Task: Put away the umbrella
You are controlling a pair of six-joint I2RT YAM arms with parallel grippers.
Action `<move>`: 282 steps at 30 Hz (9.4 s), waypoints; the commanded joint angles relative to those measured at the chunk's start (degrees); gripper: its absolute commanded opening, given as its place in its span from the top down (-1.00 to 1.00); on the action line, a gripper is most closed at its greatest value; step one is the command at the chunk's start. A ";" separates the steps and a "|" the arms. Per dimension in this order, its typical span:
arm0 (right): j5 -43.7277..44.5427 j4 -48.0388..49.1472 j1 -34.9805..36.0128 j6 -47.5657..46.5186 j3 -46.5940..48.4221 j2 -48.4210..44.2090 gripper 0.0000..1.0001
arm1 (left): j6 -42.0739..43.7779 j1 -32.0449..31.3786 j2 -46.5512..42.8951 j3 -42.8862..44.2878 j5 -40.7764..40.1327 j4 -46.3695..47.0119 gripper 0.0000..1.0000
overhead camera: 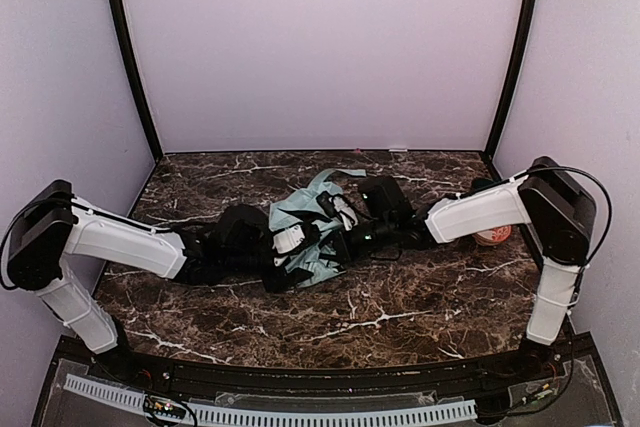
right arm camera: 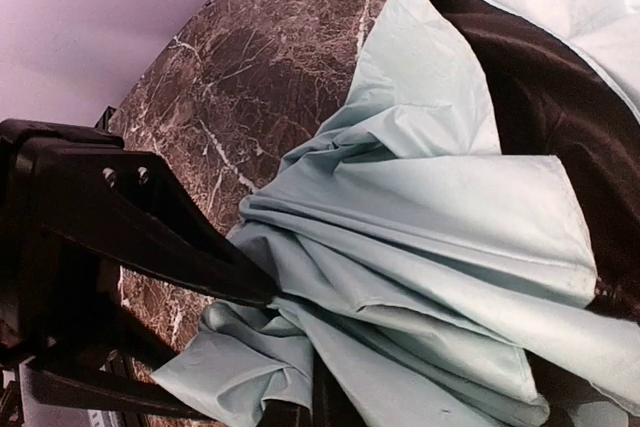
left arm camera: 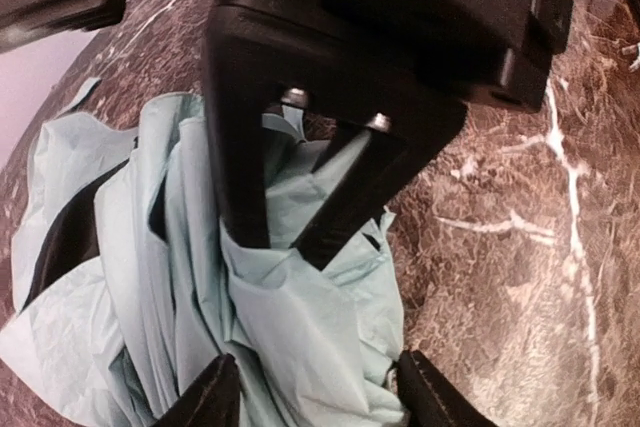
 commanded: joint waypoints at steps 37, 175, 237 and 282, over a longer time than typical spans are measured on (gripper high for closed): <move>-10.51 -22.38 -5.10 -14.73 22.57 17.27 0.33 | 2.47 -1.03 -6.25 -2.37 1.44 6.66 1.00; -0.36 -2.97 -13.97 5.96 1.34 0.15 0.17 | 15.22 7.50 23.59 20.17 14.70 -30.40 -0.27; 37.19 3.06 12.32 -72.87 -10.70 -0.20 -0.23 | 5.57 9.70 33.87 27.76 41.95 -53.11 0.54; 17.39 -13.40 10.36 -52.79 -10.47 -4.41 0.85 | -4.28 12.03 13.89 14.98 39.25 -25.38 -0.27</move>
